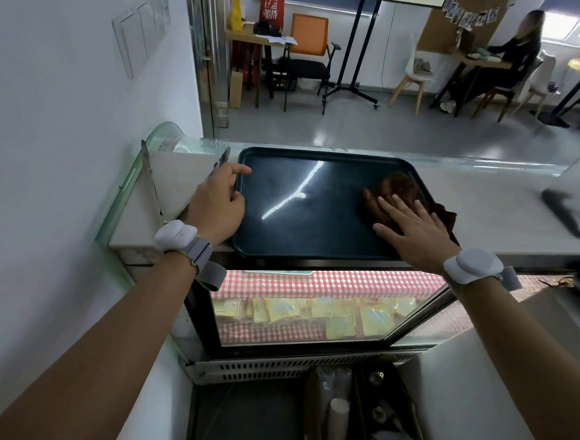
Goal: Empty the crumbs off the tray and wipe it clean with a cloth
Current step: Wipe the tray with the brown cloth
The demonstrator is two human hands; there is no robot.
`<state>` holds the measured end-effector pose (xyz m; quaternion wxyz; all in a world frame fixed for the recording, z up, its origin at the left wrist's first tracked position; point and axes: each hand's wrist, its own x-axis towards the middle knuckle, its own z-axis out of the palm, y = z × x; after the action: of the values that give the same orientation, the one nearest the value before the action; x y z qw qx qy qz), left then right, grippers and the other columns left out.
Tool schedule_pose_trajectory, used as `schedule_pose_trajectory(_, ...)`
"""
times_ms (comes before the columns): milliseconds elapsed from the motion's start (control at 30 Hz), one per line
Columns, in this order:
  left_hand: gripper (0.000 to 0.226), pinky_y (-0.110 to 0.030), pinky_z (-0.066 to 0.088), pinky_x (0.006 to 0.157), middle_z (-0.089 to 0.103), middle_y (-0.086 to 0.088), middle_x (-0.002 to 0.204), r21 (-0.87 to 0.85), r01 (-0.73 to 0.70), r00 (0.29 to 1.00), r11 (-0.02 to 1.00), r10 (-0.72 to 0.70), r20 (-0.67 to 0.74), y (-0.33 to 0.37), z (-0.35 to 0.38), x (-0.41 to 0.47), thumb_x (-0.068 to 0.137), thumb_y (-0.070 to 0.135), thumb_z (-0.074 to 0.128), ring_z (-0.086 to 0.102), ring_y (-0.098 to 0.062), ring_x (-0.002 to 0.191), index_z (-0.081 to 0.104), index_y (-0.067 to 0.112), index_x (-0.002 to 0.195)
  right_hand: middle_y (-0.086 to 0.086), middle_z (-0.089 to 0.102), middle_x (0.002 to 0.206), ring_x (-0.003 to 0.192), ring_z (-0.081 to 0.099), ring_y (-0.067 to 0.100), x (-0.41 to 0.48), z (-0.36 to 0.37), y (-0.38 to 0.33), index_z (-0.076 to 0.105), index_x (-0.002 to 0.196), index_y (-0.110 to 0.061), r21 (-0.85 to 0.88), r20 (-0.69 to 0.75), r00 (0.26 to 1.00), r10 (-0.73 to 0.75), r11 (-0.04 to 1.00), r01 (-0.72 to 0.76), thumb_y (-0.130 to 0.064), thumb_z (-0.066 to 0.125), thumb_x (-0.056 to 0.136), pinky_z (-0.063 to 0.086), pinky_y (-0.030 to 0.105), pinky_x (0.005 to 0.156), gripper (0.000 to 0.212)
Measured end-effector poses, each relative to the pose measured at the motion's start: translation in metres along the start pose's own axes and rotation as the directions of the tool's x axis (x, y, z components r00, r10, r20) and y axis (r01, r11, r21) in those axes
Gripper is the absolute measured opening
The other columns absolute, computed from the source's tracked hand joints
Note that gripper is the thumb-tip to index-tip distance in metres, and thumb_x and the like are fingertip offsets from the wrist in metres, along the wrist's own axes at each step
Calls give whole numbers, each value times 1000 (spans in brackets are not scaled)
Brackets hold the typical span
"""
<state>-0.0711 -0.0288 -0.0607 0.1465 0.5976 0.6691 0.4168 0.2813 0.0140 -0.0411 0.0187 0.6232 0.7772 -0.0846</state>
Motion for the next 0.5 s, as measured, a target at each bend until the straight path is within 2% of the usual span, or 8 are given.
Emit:
schedule_pose_trajectory(67, 47, -37, 55, 94, 68, -3, 113, -19, 19, 1000, 1000, -19, -10, 1, 0, -1, 93, 4, 49, 65, -18, 106, 55, 31, 130, -10, 7, 165, 152, 2, 27, 1, 2, -1, 10, 154, -46, 13, -41, 999, -14, 1000, 15, -59, 26, 99, 3, 51, 120, 59)
schedule_pose_trajectory(133, 45, -30, 51, 96, 66, -7, 132, -29, 28, 1000, 999, -28, -14, 2, 0, -2, 94, 3, 50, 62, -21, 123, 55, 29, 131, -9, 14, 164, 151, 9, 28, 1, 4, -1, 16, 154, -45, 30, -96, 995, -25, 999, 28, -53, 28, 101, 7, 52, 121, 54)
schedule_pose_trajectory(267, 40, -21, 45, 94, 65, -7, 135, -28, 38, 999, 999, -39, -21, 4, -2, -4, 95, 3, 51, 60, -20, 128, 59, 23, 130, -10, 22, 162, 150, 16, 30, 2, 5, -1, 25, 152, -44, 50, -142, 989, -29, 998, 37, -45, 31, 103, 11, 52, 119, 49)
schedule_pose_trajectory(400, 38, -20, 45, 94, 67, -8, 130, -31, 29, 999, 999, -30, -35, 6, -2, -6, 95, 3, 52, 60, -19, 128, 61, 23, 125, -11, 29, 159, 149, 21, 30, 2, 5, 1, 31, 150, -45, 54, -178, 983, -40, 997, 51, -42, 31, 104, 18, 52, 119, 46)
schedule_pose_trajectory(500, 36, -22, 48, 92, 67, -5, 131, -28, 39, 998, 999, -40, -53, 6, -2, -6, 94, 5, 54, 64, -20, 121, 62, 24, 125, -10, 38, 155, 145, 29, 31, 2, 4, 1, 40, 146, -43, 94, -219, 975, -49, 993, 71, -39, 33, 104, 25, 51, 116, 42)
